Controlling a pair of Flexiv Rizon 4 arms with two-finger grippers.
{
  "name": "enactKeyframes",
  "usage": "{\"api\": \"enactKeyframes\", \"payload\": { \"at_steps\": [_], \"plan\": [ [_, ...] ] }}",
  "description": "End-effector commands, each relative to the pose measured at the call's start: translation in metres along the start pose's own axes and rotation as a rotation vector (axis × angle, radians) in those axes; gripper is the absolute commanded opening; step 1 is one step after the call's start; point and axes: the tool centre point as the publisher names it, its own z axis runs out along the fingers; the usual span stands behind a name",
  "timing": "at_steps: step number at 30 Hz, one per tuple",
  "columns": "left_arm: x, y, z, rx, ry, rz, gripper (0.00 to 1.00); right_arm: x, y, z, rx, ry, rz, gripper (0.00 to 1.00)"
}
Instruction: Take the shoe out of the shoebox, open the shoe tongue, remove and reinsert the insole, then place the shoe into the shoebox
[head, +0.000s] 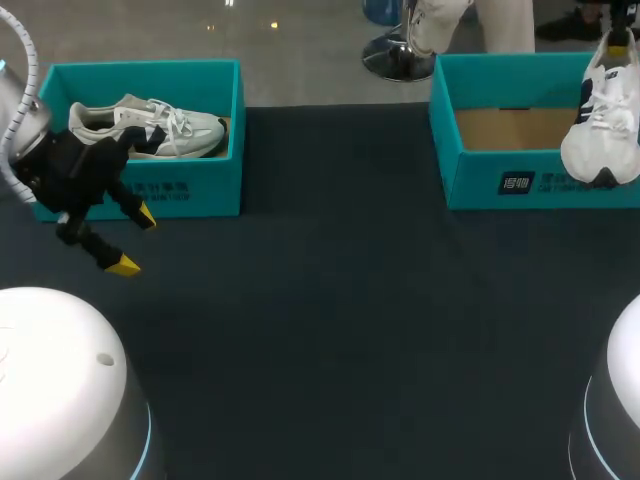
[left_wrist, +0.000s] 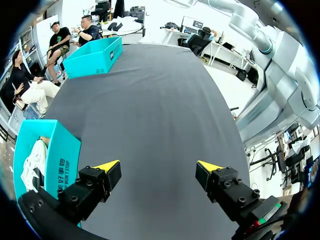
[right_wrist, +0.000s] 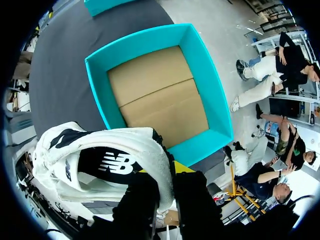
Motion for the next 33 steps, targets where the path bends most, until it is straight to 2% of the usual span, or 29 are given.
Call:
{"api": "enactKeyframes", "payload": {
  "at_steps": [1,19,24,25,26,28,30,33],
  "plan": [
    [0.000,0.000,0.000,-0.002,0.001,0.000,1.00,-0.008,0.001,-0.002,0.005,0.047,0.003,0.00],
    [0.000,0.000,0.000,-0.002,0.001,0.000,1.00,-0.007,0.001,-0.002,0.016,0.064,0.005,0.00],
    [0.000,0.000,0.000,-0.002,0.001,0.000,1.00,-0.003,0.004,-0.007,0.070,0.106,0.150,0.00],
    [0.000,0.000,0.000,-0.002,0.001,0.000,1.00,-0.002,0.004,-0.008,0.102,0.117,0.201,0.00],
    [0.000,0.000,0.000,-0.002,0.001,0.000,1.00,-0.001,0.004,-0.009,0.097,0.119,0.235,0.00],
    [0.000,0.000,0.000,-0.002,0.001,0.000,1.00,0.002,0.003,-0.010,0.163,0.135,0.320,0.00],
    [0.000,0.000,0.000,-0.002,0.001,0.000,1.00,0.005,0.004,-0.012,0.165,0.147,0.381,0.00],
    [0.000,0.000,0.000,-0.002,0.001,0.000,1.00,0.010,0.003,-0.013,0.108,0.170,0.534,0.00]
  ]
}}
